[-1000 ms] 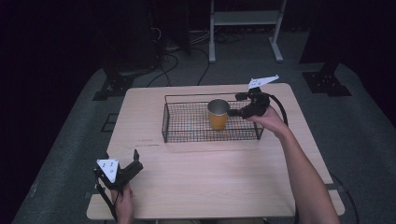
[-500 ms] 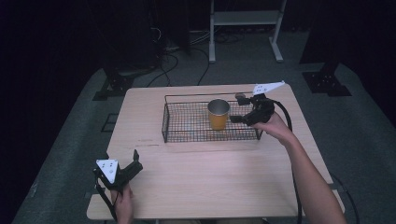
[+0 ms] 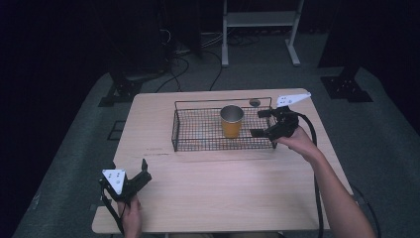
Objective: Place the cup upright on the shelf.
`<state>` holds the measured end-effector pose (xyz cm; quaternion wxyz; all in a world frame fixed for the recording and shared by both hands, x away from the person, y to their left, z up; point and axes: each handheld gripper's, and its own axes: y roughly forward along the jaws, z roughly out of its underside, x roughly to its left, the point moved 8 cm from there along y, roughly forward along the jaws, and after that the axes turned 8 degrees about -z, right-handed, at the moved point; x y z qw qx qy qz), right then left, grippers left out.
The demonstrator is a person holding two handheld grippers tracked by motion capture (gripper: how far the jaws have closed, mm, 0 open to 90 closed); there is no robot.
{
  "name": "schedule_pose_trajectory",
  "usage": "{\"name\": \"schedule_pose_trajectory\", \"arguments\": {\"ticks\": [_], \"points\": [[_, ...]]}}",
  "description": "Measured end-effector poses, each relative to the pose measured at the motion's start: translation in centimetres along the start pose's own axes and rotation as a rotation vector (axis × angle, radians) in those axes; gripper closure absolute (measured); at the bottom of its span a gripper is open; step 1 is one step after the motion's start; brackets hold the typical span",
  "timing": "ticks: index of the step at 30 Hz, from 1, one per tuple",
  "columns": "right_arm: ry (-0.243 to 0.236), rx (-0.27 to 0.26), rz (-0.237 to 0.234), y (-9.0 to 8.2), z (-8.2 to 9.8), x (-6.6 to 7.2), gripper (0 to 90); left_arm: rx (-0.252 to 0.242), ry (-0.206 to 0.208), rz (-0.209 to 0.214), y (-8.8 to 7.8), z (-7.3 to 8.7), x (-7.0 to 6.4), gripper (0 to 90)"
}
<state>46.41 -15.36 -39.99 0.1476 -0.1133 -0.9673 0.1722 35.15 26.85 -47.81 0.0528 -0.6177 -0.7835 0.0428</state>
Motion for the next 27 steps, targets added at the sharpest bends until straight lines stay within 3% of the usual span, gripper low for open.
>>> {"name": "schedule_pose_trajectory", "arguments": {"ticks": [15,27], "points": [[-0.009,-0.006,-0.011,-1.8,2.1,1.7,0.2,0.0,0.005,0.0,0.0,0.0,0.0,0.0],[0.017,-0.012,-0.019,-2.6,4.5,2.7,0.3,0.001,0.005,0.0,0.0,0.0,0.0,0.0]]}}
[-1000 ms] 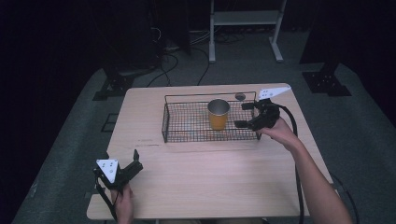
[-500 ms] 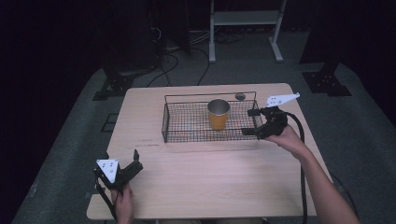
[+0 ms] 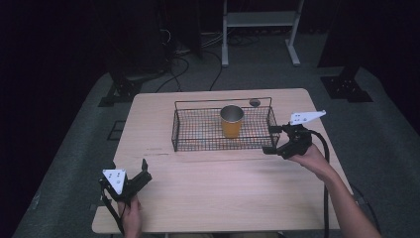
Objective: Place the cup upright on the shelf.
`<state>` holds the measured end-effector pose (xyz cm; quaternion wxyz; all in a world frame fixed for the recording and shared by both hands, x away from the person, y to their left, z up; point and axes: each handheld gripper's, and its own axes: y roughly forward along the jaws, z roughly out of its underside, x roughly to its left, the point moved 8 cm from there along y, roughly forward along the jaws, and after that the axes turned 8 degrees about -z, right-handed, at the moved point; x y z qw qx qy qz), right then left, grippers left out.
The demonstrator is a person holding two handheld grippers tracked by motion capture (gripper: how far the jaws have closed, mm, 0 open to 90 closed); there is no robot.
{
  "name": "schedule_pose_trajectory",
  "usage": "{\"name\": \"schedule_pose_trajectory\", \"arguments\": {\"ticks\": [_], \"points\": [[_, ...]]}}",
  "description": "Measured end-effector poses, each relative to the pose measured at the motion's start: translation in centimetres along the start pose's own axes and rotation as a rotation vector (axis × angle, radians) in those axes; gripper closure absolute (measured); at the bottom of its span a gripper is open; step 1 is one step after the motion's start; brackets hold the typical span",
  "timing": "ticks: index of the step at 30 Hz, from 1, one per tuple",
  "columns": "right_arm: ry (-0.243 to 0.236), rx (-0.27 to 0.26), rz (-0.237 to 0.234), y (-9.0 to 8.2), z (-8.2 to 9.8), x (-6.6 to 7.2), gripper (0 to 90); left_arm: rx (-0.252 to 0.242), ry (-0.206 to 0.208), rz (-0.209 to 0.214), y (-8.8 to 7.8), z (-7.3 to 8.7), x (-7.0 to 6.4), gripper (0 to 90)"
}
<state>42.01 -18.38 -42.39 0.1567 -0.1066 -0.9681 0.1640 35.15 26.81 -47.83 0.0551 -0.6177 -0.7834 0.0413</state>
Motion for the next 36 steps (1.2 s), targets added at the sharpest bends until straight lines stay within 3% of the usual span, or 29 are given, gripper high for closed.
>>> {"name": "schedule_pose_trajectory", "arguments": {"ticks": [24,36], "points": [[0.022,-0.015,0.014,-1.7,2.7,1.0,0.3,0.002,0.007,0.001,0.0,0.0,-0.1,0.0],[0.02,-0.049,0.022,-2.5,3.7,1.7,0.3,0.002,0.007,0.003,0.0,0.0,-0.1,0.0]]}}
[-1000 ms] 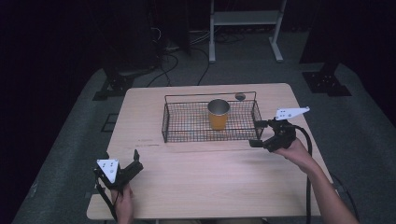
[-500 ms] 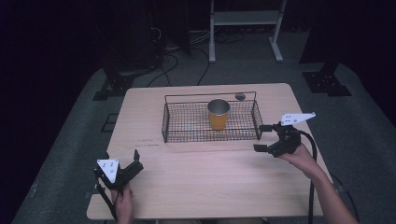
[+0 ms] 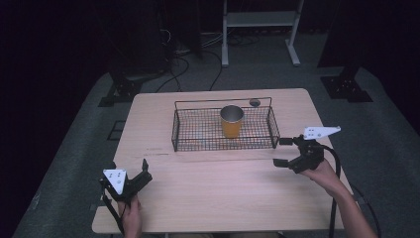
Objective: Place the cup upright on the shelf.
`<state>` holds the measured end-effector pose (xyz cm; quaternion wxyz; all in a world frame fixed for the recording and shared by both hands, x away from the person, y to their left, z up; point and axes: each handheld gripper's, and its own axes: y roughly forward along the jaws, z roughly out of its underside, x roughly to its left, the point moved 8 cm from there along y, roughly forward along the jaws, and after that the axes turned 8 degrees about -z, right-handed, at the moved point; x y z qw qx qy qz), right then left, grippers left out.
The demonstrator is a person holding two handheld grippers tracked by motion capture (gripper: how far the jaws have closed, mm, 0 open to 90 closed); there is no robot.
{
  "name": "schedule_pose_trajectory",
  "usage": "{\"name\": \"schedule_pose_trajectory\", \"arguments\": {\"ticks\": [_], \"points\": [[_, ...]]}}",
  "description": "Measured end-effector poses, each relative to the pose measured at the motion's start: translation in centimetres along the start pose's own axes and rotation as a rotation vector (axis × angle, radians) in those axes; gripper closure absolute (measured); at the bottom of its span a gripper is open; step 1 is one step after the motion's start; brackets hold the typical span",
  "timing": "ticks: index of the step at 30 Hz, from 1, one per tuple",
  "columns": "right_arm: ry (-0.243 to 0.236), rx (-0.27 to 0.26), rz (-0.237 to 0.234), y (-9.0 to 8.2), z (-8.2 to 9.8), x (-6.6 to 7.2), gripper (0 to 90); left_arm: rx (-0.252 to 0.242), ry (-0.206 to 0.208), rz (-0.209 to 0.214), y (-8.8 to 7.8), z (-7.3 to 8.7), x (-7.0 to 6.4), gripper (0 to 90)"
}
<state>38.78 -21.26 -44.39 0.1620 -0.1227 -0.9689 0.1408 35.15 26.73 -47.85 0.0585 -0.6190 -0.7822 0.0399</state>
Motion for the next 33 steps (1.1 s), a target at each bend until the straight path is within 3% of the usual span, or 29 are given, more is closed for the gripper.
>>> {"name": "schedule_pose_trajectory", "arguments": {"ticks": [9,29,33], "points": [[0.018,-0.016,-0.003,0.0,1.5,0.4,0.3,0.0,0.002,0.001,0.0,0.0,0.0,0.0],[0.015,-0.035,0.053,-0.6,3.9,1.5,0.3,0.0,0.014,0.003,0.0,0.0,-0.2,0.0],[0.031,-0.149,0.093,-0.9,4.7,2.1,0.3,0.001,0.016,0.002,0.1,0.0,-0.2,0.0]]}}
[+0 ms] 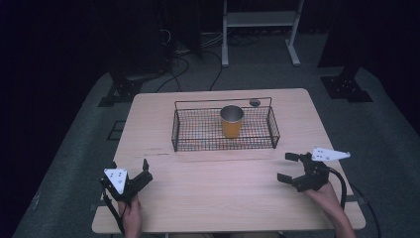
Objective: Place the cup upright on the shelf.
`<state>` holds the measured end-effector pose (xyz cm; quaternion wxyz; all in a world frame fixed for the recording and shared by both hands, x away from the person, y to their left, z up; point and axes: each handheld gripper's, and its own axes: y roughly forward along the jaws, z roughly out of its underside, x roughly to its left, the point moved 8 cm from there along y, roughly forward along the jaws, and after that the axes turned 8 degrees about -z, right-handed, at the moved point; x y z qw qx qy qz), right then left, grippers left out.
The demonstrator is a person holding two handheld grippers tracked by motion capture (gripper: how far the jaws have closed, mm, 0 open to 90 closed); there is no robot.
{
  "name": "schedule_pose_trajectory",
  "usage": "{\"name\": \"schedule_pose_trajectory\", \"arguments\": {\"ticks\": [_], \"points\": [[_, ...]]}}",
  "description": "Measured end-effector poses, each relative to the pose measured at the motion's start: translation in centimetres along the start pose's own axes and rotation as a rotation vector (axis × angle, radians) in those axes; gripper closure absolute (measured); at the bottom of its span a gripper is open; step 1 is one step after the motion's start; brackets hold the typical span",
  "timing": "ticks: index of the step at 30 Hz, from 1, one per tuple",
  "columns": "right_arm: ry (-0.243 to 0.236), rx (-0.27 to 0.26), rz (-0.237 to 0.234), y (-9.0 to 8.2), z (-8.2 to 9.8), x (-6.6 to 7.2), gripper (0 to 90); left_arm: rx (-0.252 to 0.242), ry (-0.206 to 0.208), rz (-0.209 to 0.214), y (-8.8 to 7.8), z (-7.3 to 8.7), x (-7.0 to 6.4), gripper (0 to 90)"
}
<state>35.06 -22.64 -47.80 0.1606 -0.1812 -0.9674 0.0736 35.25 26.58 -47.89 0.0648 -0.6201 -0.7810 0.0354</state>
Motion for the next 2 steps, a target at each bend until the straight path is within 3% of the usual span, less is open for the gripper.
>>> {"name": "schedule_pose_trajectory", "arguments": {"ticks": [2], "points": [[0.017,-0.081,0.012,-0.34,0.51,0.13,0.3,-0.001,0.003,0.0,0.0,0.0,-0.03,0.0]]}}
